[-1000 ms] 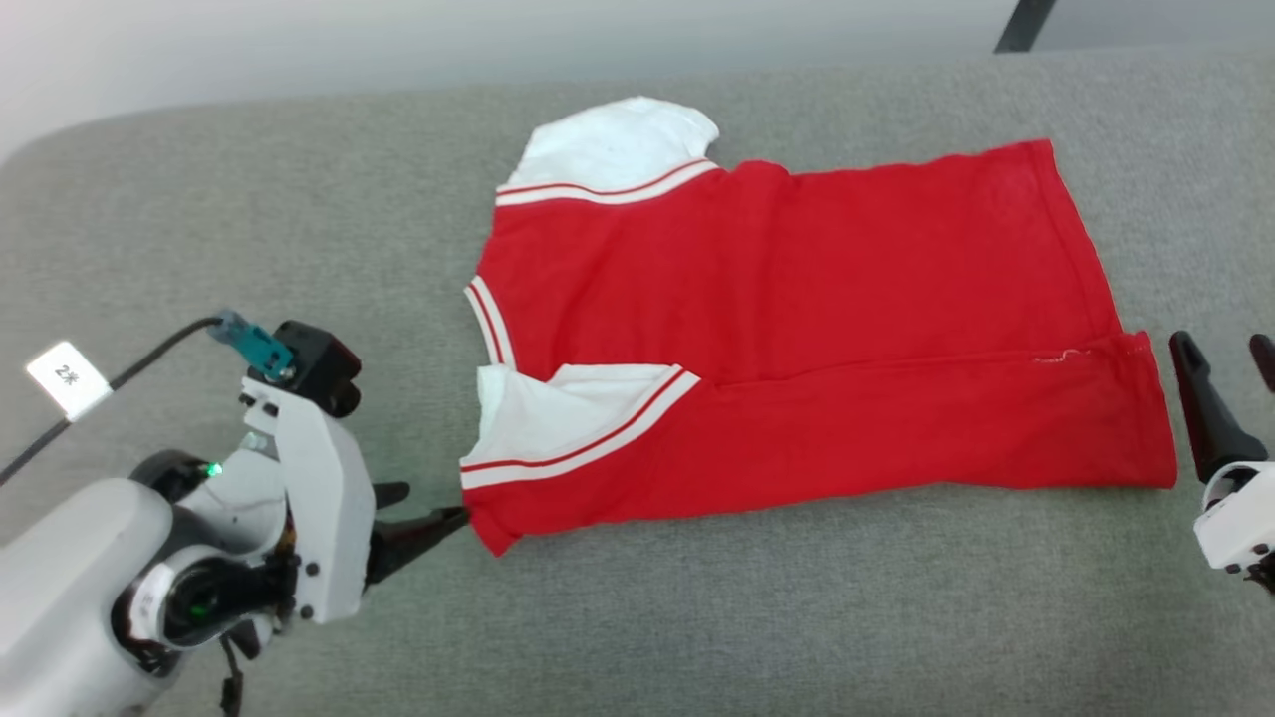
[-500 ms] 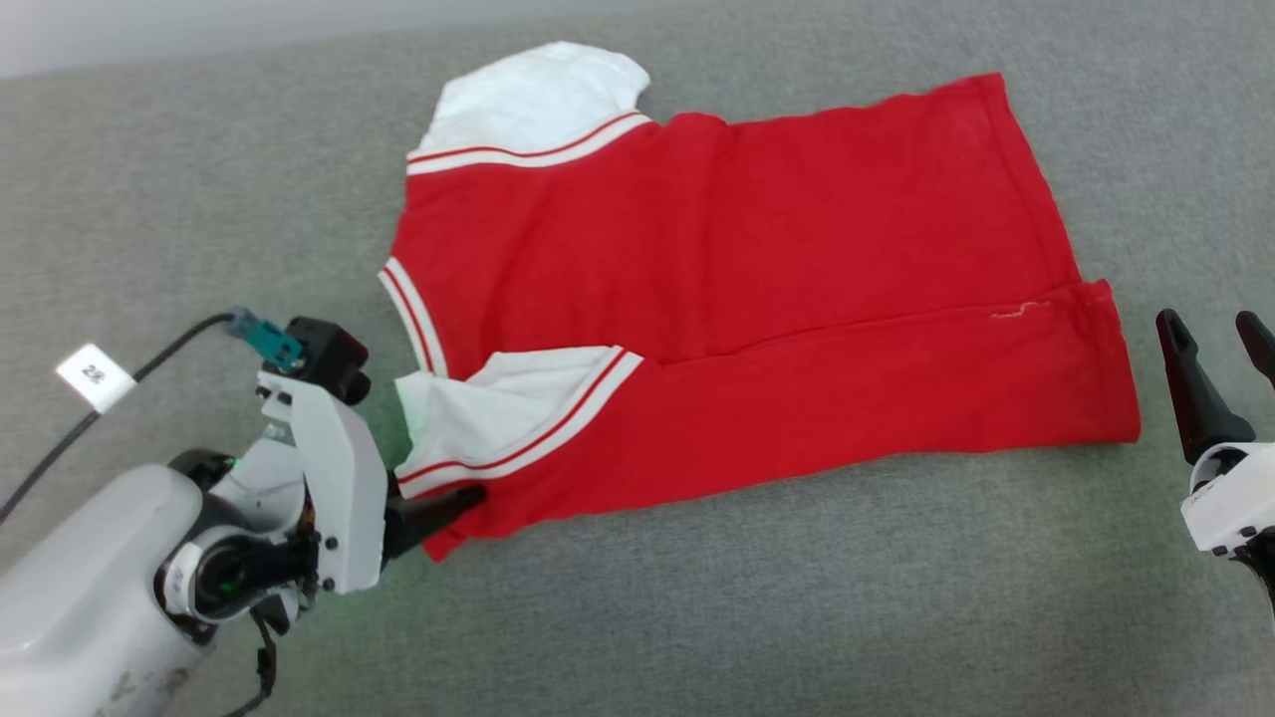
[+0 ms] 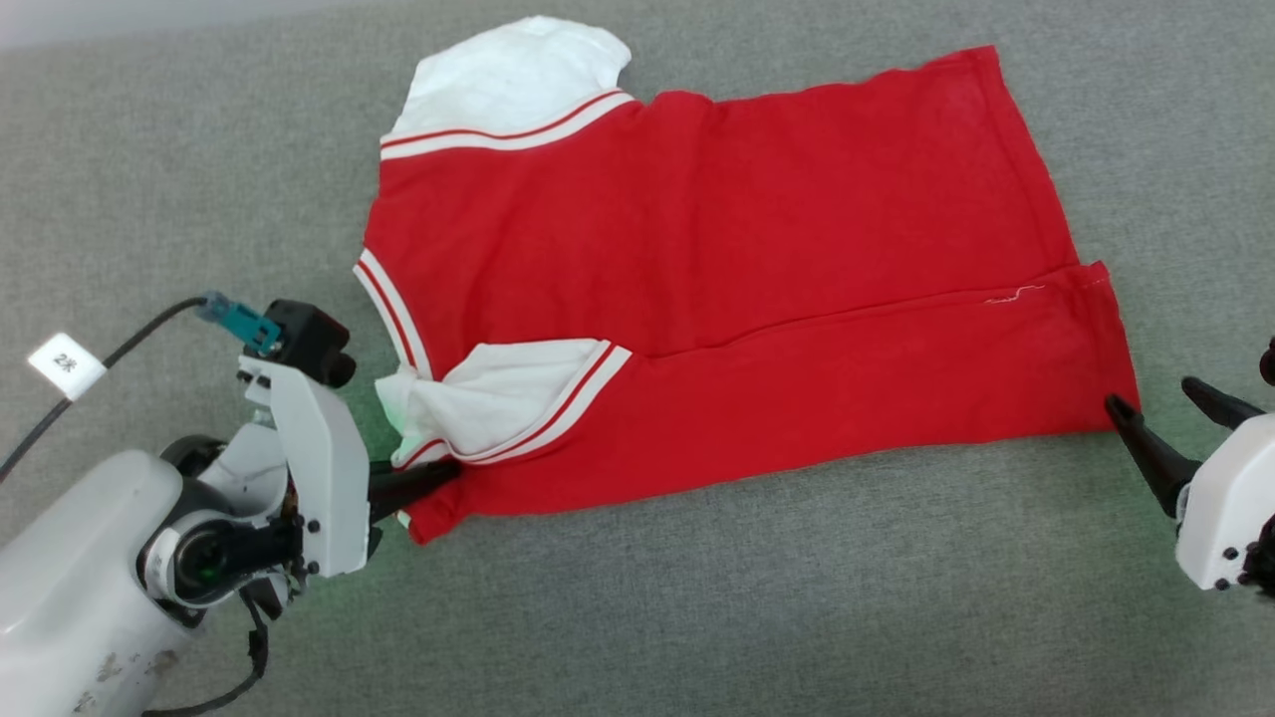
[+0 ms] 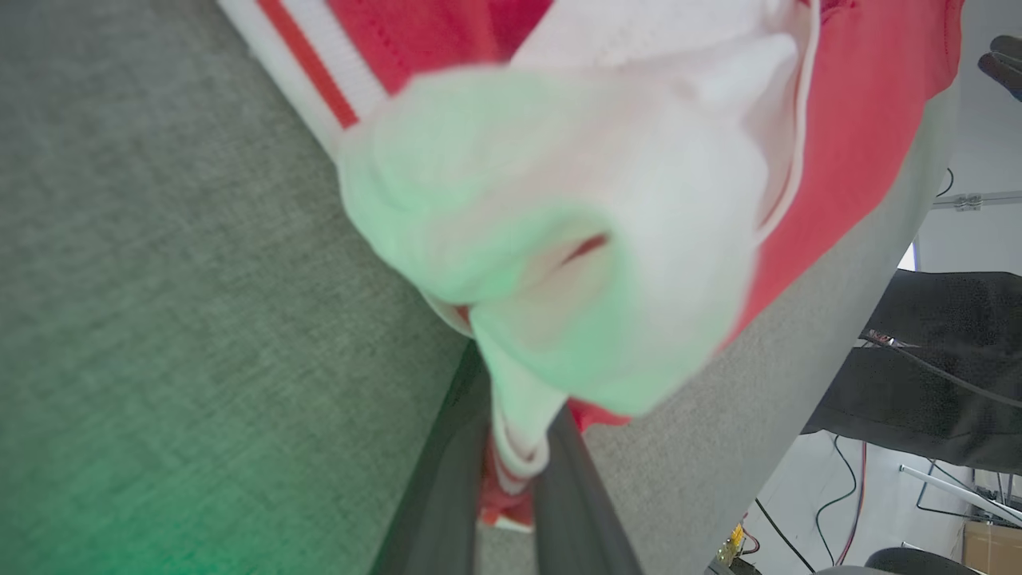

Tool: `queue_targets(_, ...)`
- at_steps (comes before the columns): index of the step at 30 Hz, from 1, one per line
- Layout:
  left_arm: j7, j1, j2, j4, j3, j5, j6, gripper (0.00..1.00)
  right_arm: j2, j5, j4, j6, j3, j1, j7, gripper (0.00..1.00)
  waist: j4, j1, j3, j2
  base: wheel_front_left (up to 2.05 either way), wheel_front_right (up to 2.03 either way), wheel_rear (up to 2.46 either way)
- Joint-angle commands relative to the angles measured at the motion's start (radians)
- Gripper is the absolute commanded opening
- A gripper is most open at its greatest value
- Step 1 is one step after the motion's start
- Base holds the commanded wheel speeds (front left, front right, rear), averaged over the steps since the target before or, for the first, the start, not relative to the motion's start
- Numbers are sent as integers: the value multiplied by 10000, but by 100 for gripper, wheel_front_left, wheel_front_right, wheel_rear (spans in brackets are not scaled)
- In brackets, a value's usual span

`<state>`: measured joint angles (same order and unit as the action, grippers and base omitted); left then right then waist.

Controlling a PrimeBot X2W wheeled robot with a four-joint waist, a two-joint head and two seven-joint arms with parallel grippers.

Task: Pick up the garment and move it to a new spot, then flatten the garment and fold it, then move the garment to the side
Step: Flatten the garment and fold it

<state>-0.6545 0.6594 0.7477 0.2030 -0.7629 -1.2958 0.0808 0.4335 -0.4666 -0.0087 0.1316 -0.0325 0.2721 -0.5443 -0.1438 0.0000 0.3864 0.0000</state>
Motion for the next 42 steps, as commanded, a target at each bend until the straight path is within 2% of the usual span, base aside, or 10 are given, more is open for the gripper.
queue_targets(1,-178,-350,-284,119,-513,143,33,0,254,-16,-90,-18,-157,195,-656,100,74,0,132,0,0,0,0)
queue_targets(7,-22,-3,-518,25,-488,317,122,0,356,-542,256,-18,-575,997,-2618,100,213,0,397,0,0,0,0)
queue_targets(13,67,329,-779,-6,-560,447,253,0,508,-626,1368,-21,-509,1406,-3217,100,514,0,599,0,0,0,0)
queue_targets(14,86,378,-825,33,-569,460,272,0,519,-668,1488,-22,-487,1419,-3192,50,556,0,608,0,0,0,0)
queue_targets(16,167,435,-909,107,-575,495,292,0,473,-773,1658,-24,-434,1386,-3193,0,600,0,604,0,0,0,0)
queue_targets(21,515,344,-921,193,-500,497,365,0,528,-1076,1644,-21,-465,1122,-3107,0,611,0,401,0,0,0,0)
queue_targets(31,1348,-706,-270,-661,-388,430,452,0,901,-1351,1175,-21,-249,511,-3101,0,603,0,-340,0,0,0,0)
queue_targets(37,1550,-1526,298,-1952,-301,173,190,0,984,-1720,873,-19,-46,54,-3197,0,578,0,-601,0,0,0,0)
queue_targets(42,1816,-2210,746,-2930,-254,166,-190,0,1047,-1939,598,-19,214,-379,-3251,0,611,0,-693,0,0,0,0)
